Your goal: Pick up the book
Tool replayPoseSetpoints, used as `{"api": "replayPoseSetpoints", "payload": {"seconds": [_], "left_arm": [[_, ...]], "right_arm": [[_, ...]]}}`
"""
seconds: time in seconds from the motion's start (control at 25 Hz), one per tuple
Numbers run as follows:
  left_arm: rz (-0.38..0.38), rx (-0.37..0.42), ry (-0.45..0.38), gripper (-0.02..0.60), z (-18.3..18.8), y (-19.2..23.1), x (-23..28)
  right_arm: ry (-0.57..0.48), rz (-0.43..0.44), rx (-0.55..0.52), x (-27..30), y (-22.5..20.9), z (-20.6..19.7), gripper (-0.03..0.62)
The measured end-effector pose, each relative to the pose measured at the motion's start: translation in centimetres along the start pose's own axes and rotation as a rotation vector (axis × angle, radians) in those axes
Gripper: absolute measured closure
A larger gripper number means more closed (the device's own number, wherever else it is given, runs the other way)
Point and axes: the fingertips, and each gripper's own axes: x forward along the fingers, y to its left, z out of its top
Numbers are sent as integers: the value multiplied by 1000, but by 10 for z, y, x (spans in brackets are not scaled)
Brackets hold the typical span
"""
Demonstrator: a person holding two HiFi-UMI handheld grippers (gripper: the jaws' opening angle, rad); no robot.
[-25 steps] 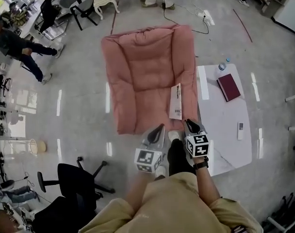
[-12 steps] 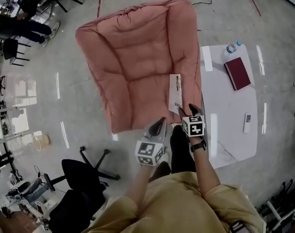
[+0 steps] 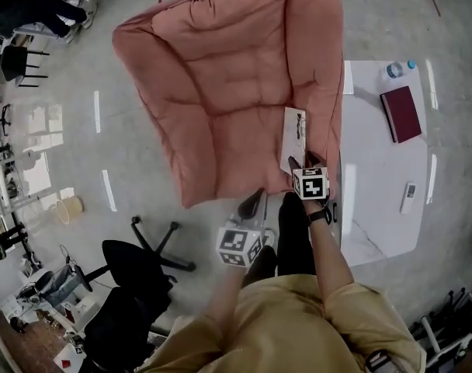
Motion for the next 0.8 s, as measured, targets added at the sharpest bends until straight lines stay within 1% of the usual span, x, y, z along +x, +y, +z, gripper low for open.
{"api": "replayPoseSetpoints", "payload": {"seconds": [0.16, 0.44, 0.6, 0.72, 0.8], "left_arm": [[6, -18, 11, 581, -4, 9, 5], [6, -42, 32, 581, -13, 18, 10], [4, -57, 38, 581, -18, 22, 7], [11, -64, 39, 581, -24, 27, 9], [17, -73, 42, 581, -28, 30, 9]], "right_arm": [[20, -18, -12, 24, -5, 4, 332], [87, -45, -5, 56, -7, 1, 341], [136, -88, -2, 69, -10, -3, 335], [179, -147, -22, 75, -18, -7, 380], [192, -199, -34, 78, -27, -10, 433]]}}
